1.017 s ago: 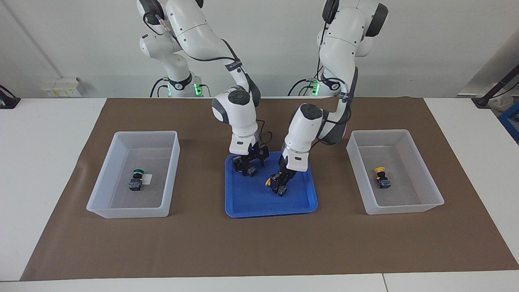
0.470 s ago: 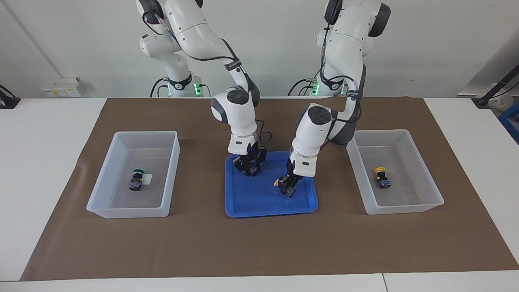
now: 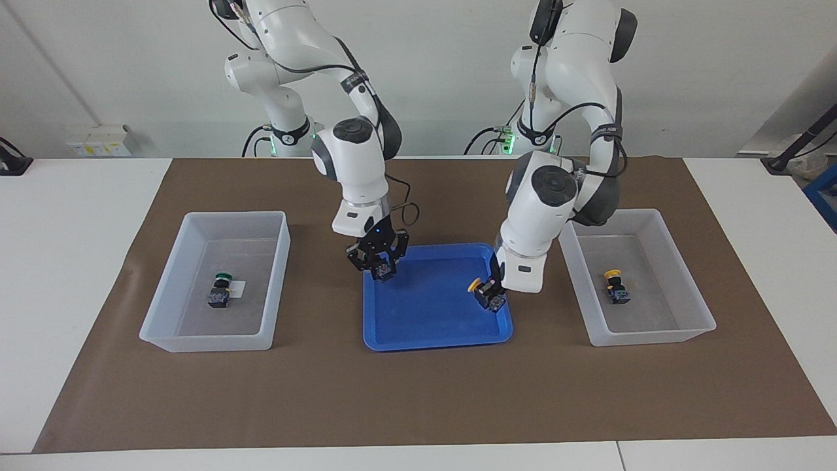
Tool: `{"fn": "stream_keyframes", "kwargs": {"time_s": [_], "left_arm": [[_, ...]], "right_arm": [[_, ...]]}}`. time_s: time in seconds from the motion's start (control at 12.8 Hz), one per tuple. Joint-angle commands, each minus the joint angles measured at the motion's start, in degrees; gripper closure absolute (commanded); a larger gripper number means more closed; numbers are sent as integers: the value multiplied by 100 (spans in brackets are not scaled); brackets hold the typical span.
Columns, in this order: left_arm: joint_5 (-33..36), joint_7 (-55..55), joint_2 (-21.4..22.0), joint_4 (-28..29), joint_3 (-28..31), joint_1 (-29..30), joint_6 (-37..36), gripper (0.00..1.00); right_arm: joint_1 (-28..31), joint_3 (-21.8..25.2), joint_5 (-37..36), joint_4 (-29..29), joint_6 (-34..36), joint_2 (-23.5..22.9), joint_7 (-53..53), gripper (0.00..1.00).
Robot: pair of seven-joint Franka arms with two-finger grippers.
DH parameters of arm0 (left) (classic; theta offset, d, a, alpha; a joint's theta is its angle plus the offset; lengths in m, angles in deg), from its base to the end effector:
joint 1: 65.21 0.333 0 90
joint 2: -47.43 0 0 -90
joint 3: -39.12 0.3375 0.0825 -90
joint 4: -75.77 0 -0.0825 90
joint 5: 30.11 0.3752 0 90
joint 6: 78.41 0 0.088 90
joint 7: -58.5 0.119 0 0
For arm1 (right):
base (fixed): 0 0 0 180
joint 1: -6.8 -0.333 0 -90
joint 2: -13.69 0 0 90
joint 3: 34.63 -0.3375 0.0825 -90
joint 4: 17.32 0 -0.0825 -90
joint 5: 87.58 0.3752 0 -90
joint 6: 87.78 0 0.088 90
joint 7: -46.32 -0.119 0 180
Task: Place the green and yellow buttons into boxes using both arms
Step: 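Carry the yellow button to the left box while the right gripper carries green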
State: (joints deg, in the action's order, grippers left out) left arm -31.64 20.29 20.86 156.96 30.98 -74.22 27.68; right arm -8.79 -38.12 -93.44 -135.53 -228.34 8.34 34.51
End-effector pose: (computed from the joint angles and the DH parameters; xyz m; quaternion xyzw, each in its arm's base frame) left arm 0.6648 -0.1896 0.4433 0.9801 0.1932 -0.0316 0.0337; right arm 0.5589 0.1917 0.4347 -0.9837 -0.0962 -0.1518 0.0055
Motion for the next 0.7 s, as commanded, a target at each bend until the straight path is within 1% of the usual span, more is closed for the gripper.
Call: {"fn": "stream_keyframes", "kwargs": {"time_s": [0.0, 0.16, 0.23, 0.39, 0.63], "left_arm": [[-32, 1145, 144, -321, -47, 495, -806, 100], [3, 2120, 135, -402, 32, 846, -1037, 100], [3, 2621, 144, -402, 58, 1057, -1038, 100], [47, 3562, 222, -385, 32, 1435, -915, 100], [494, 4452, 328, -131, 32, 1753, -643, 100]], "right_arm": [[433, -65, -126, -308, 475, 455, -137, 100], [1107, -65, -126, -299, 416, 342, 195, 100], [1372, -65, -126, -308, 441, 315, 580, 100], [1567, -65, -126, -299, 424, 315, 821, 100], [1814, -65, -126, -448, 433, 245, 969, 100]]}}
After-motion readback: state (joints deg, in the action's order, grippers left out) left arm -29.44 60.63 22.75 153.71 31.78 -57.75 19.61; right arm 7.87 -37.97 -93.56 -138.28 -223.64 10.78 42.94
